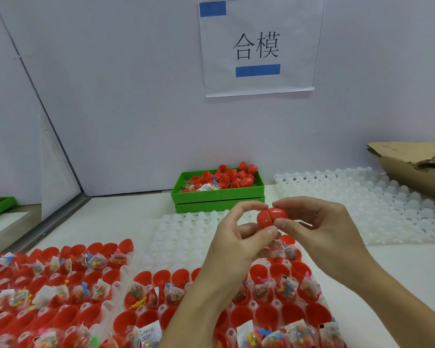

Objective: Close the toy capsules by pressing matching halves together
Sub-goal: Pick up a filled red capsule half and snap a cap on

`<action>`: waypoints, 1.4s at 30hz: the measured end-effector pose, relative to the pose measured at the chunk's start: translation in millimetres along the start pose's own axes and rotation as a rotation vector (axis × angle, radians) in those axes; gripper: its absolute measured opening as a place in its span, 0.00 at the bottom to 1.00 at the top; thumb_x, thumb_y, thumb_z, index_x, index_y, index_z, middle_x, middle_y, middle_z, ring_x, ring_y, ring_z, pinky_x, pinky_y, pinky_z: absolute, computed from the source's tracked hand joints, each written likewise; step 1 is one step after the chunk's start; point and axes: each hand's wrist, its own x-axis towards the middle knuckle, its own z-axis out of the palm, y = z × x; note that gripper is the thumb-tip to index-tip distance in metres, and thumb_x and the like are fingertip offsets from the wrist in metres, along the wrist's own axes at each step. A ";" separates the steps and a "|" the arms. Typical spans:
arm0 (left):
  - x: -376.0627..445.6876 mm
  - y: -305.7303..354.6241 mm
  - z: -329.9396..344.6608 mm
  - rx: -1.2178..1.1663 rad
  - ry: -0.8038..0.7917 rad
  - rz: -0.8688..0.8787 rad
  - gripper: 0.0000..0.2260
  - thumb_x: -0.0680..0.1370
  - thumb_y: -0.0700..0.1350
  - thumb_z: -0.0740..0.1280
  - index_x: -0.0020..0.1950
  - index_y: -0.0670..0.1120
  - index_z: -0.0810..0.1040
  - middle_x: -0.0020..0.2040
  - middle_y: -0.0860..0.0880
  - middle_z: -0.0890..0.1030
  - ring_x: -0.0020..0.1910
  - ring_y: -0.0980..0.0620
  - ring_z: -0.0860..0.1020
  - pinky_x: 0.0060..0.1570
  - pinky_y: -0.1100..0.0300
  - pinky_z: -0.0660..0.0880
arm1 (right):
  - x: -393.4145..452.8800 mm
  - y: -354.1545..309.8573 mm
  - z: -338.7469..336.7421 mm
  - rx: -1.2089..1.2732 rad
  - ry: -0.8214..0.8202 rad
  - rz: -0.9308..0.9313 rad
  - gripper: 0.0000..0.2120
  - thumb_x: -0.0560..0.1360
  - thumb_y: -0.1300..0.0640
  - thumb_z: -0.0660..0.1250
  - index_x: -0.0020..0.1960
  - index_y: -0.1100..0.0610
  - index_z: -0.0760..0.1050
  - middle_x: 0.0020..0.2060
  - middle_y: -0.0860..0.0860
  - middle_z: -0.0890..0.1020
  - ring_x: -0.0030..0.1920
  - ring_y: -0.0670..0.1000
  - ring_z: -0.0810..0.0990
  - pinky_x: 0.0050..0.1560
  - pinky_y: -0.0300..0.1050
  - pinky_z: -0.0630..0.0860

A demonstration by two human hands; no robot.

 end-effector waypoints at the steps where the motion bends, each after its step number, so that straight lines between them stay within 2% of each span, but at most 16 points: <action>1: 0.1 -1.4 0.2 0.058 0.006 0.036 0.12 0.78 0.39 0.70 0.60 0.49 0.77 0.42 0.44 0.85 0.39 0.49 0.84 0.43 0.60 0.80 | 0.3 0.2 -0.4 0.014 0.007 0.012 0.11 0.68 0.63 0.76 0.46 0.49 0.83 0.41 0.43 0.86 0.42 0.44 0.85 0.42 0.32 0.79; 2: 0.6 -2.4 0.7 0.091 0.017 0.066 0.12 0.77 0.39 0.70 0.59 0.49 0.77 0.41 0.44 0.86 0.39 0.50 0.84 0.42 0.61 0.80 | 0.3 0.0 -0.8 0.031 0.004 0.028 0.09 0.67 0.59 0.76 0.46 0.50 0.83 0.41 0.44 0.86 0.42 0.45 0.85 0.43 0.34 0.80; 5: 2.3 -3.8 -0.4 0.108 0.045 0.106 0.11 0.78 0.39 0.69 0.59 0.48 0.78 0.39 0.44 0.85 0.36 0.50 0.83 0.39 0.62 0.79 | -0.3 0.3 -1.3 0.076 -0.035 0.067 0.12 0.65 0.51 0.73 0.48 0.51 0.83 0.43 0.48 0.86 0.43 0.49 0.86 0.46 0.40 0.82; 8: 3.1 -4.7 -3.2 0.163 0.068 0.139 0.11 0.78 0.40 0.68 0.59 0.49 0.79 0.38 0.47 0.86 0.36 0.51 0.83 0.38 0.62 0.79 | -0.6 1.2 -1.8 0.069 -0.059 0.071 0.08 0.70 0.59 0.74 0.49 0.51 0.83 0.43 0.48 0.86 0.44 0.49 0.86 0.47 0.42 0.83; 10: 3.3 -4.9 -4.1 0.223 0.089 0.159 0.11 0.78 0.41 0.69 0.59 0.52 0.80 0.40 0.50 0.85 0.37 0.53 0.83 0.37 0.62 0.80 | -0.6 1.6 -2.3 0.055 -0.054 0.070 0.10 0.71 0.63 0.74 0.49 0.50 0.83 0.43 0.47 0.87 0.44 0.49 0.86 0.47 0.41 0.83; 14: 4.0 -4.6 -4.5 0.238 0.115 0.188 0.10 0.79 0.42 0.69 0.58 0.53 0.82 0.45 0.50 0.84 0.40 0.52 0.83 0.36 0.59 0.81 | -1.2 -1.9 -1.7 0.067 -0.036 0.060 0.10 0.67 0.57 0.73 0.47 0.48 0.83 0.41 0.46 0.87 0.41 0.48 0.86 0.42 0.36 0.81; 17: 3.1 -3.2 -5.2 0.236 0.086 0.202 0.10 0.80 0.42 0.67 0.59 0.51 0.80 0.45 0.50 0.84 0.41 0.51 0.83 0.39 0.59 0.81 | -0.9 -2.9 -0.6 0.072 -0.028 0.045 0.09 0.71 0.60 0.71 0.47 0.47 0.83 0.40 0.46 0.87 0.40 0.48 0.86 0.41 0.35 0.80; 21: 1.9 -2.0 -6.1 0.222 0.048 0.202 0.12 0.81 0.41 0.64 0.63 0.53 0.77 0.46 0.51 0.85 0.43 0.50 0.84 0.41 0.59 0.82 | -0.6 -3.7 -0.3 0.075 -0.013 0.050 0.08 0.72 0.58 0.70 0.47 0.47 0.83 0.41 0.46 0.87 0.40 0.48 0.86 0.41 0.35 0.80; 25: 1.2 -1.5 -6.6 0.237 0.024 0.224 0.12 0.79 0.41 0.68 0.61 0.52 0.79 0.46 0.50 0.85 0.45 0.50 0.84 0.41 0.60 0.81 | -1.2 -4.3 0.8 0.060 -0.004 0.053 0.07 0.71 0.56 0.70 0.47 0.47 0.82 0.40 0.44 0.86 0.40 0.47 0.86 0.40 0.34 0.80; 31: 2.7 -4.5 -6.2 0.255 0.068 0.238 0.09 0.79 0.43 0.69 0.58 0.51 0.79 0.44 0.49 0.85 0.42 0.50 0.85 0.40 0.59 0.82 | -1.3 -6.2 0.3 0.087 -0.023 0.056 0.13 0.74 0.69 0.69 0.47 0.51 0.83 0.39 0.49 0.87 0.39 0.48 0.85 0.39 0.35 0.79; 34: 3.2 -5.4 -6.6 0.269 0.076 0.244 0.08 0.79 0.43 0.69 0.56 0.53 0.79 0.43 0.49 0.85 0.39 0.50 0.85 0.42 0.56 0.83 | -1.5 -7.8 0.4 0.087 -0.026 0.050 0.15 0.73 0.70 0.69 0.46 0.51 0.83 0.39 0.48 0.87 0.39 0.47 0.86 0.38 0.34 0.79; 42: 2.8 -4.6 -6.2 0.165 0.060 0.216 0.08 0.80 0.39 0.66 0.54 0.51 0.78 0.42 0.47 0.86 0.40 0.48 0.85 0.42 0.59 0.81 | -1.1 -5.9 0.7 0.168 -0.013 0.076 0.13 0.75 0.68 0.66 0.48 0.51 0.83 0.40 0.48 0.87 0.40 0.49 0.86 0.39 0.33 0.79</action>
